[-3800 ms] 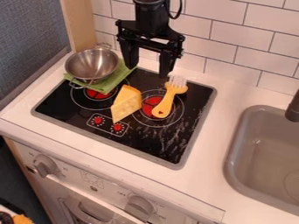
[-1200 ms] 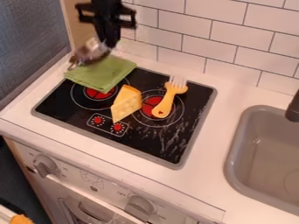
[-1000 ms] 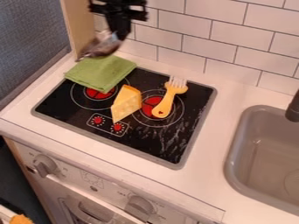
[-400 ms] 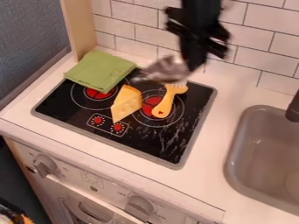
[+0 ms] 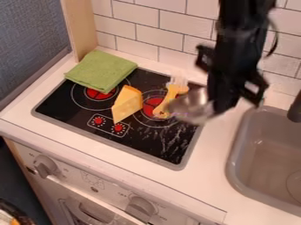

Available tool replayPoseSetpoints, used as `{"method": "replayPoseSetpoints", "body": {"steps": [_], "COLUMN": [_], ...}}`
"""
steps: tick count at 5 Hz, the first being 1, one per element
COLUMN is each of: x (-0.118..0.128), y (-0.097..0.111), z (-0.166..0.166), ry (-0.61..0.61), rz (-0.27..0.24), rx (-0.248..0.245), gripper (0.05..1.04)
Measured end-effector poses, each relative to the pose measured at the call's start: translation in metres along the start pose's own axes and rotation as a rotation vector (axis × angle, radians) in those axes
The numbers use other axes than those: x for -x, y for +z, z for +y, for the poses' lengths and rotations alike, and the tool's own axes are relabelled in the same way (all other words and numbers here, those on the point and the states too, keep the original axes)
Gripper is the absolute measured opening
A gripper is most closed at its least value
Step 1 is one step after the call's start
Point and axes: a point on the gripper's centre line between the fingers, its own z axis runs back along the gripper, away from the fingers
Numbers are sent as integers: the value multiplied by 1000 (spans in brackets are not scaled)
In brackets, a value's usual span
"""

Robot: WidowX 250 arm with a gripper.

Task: Move the silver pan to the bottom right side of the stove

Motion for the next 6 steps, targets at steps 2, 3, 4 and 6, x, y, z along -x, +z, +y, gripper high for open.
{"method": "replayPoseSetpoints", "body": {"steps": [2, 3, 4, 6], "x": [34, 32, 27, 27], "y": [-34, -40, -47, -48], "z": [-6, -4, 5, 15], "ry": [50, 62, 104, 232], "rz": [125, 141, 160, 176], "rx": [74, 66, 75, 123], "gripper": [70, 69, 69, 69]}}
